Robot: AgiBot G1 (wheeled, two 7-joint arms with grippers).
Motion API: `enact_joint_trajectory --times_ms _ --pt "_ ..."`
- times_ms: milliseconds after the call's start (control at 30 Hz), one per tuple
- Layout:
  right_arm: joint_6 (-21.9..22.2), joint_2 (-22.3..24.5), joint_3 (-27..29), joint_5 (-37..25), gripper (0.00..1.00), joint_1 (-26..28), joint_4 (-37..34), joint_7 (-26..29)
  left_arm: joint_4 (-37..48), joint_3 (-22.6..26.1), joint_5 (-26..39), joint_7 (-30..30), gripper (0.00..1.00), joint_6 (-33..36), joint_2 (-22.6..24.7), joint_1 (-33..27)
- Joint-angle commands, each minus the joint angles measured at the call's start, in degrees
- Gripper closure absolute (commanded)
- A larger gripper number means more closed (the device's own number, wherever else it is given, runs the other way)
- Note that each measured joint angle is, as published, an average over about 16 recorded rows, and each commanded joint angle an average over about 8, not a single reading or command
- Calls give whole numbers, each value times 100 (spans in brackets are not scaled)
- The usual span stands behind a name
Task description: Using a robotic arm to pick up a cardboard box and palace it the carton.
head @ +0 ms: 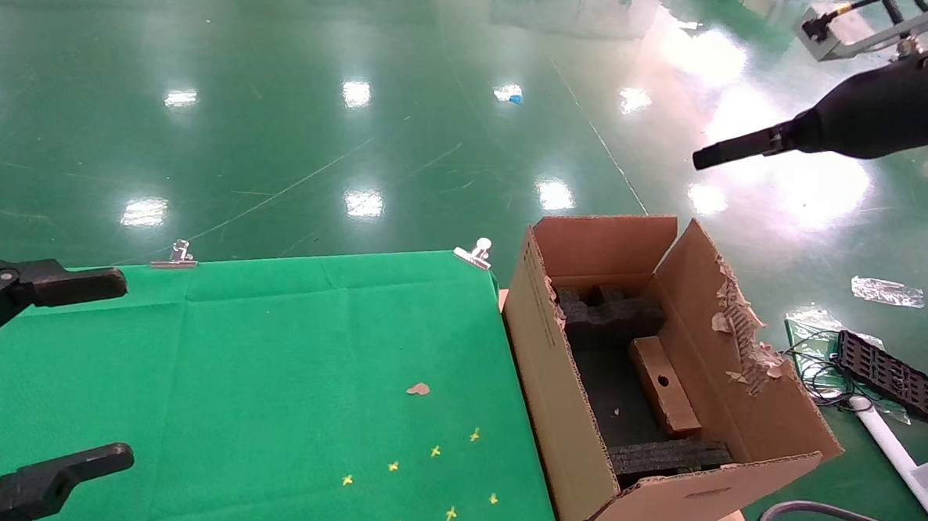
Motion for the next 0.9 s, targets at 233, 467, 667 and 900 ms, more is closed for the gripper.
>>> enact_joint_trajectory --times_ms 233,467,667,900 --pt "-86 123 662 248 0 -499 551 -231 3 1 -1 2 0 0 0 -1" --pt "-229 251 1564 559 0 -1314 1323 -582 4 3 -1 2 0 0 0 -2" --pt "-352 363 2346 827 0 -2020 1993 -886 4 4 -2 3 0 0 -1 -2" --pt "-495 491 3243 1136 0 -2831 2761 -1235 4 6 -3 4 0 0 -1 -3"
